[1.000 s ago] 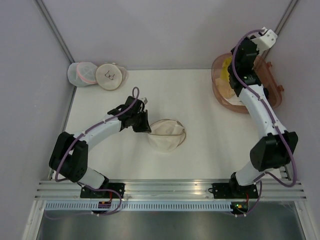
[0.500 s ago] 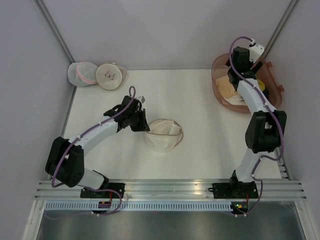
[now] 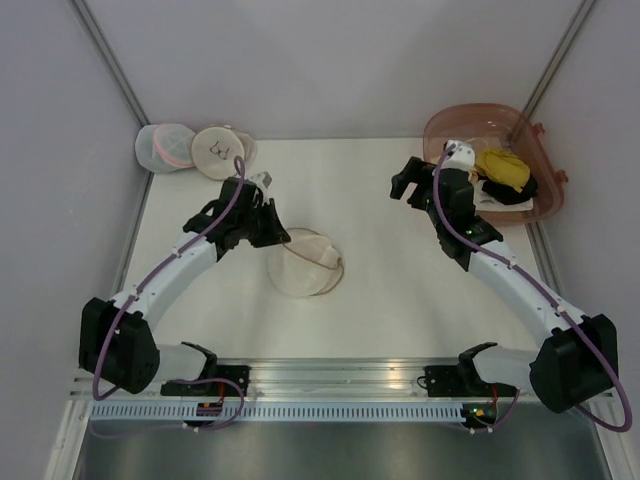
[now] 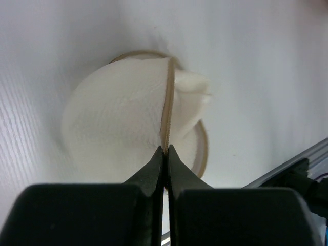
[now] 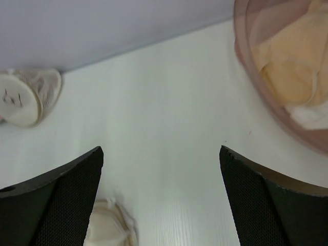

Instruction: Unzip the laundry bag and remove the bra

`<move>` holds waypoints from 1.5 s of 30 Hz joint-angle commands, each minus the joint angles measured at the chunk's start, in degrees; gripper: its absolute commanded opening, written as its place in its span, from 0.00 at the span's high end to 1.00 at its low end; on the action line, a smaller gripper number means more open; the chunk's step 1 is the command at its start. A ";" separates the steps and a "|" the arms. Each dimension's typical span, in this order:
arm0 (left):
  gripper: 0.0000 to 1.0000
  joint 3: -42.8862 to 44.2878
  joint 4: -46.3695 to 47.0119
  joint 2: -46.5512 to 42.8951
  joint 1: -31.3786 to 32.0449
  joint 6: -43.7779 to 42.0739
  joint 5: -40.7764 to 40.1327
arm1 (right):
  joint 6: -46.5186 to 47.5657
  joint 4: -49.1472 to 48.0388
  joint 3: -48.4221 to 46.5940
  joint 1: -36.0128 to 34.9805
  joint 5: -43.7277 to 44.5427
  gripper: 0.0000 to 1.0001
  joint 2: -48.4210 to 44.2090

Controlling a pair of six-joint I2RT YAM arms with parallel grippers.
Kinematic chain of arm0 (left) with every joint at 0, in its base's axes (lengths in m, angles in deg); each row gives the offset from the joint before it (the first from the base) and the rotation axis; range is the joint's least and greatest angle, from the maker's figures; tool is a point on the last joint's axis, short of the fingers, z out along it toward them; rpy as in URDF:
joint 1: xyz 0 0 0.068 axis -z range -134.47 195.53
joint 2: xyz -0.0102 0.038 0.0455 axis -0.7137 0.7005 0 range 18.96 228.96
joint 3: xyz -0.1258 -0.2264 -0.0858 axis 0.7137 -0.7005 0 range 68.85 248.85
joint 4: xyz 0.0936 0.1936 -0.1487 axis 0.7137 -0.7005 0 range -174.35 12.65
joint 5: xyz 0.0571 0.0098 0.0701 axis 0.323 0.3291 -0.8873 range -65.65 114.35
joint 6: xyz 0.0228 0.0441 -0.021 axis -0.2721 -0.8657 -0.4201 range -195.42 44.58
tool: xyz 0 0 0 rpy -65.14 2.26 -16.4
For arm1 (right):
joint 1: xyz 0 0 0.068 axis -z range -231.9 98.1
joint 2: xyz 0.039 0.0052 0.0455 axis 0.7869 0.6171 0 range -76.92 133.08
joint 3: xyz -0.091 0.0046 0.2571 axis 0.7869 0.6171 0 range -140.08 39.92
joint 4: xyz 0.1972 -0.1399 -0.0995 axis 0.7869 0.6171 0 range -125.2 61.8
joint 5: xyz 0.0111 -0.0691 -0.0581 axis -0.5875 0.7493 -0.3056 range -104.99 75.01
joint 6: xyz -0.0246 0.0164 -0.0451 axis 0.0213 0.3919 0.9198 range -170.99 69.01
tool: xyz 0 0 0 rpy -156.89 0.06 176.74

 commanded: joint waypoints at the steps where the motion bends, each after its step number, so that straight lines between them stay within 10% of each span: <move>1: 0.98 10.23 2.77 -4.22 -0.41 1.06 5.06 | -1.65 -0.26 4.19 -2.64 -4.34 0.02 -1.45; 13: 0.98 30.92 11.18 3.08 -0.41 11.16 24.48 | 1.60 3.87 5.60 -3.26 4.00 0.02 -4.09; 30: 0.98 -2.98 1.89 2.46 -2.00 0.46 17.82 | -1.20 8.10 7.00 -3.26 1.20 0.02 1.61; 38: 0.98 -4.94 1.71 4.74 -1.91 -1.04 9.82 | -8.31 7.74 13.15 -3.43 -4.95 0.03 5.48; 45: 0.98 -3.36 1.80 4.83 -1.91 -0.96 8.50 | -12.19 5.73 19.74 -3.35 -7.50 0.22 5.74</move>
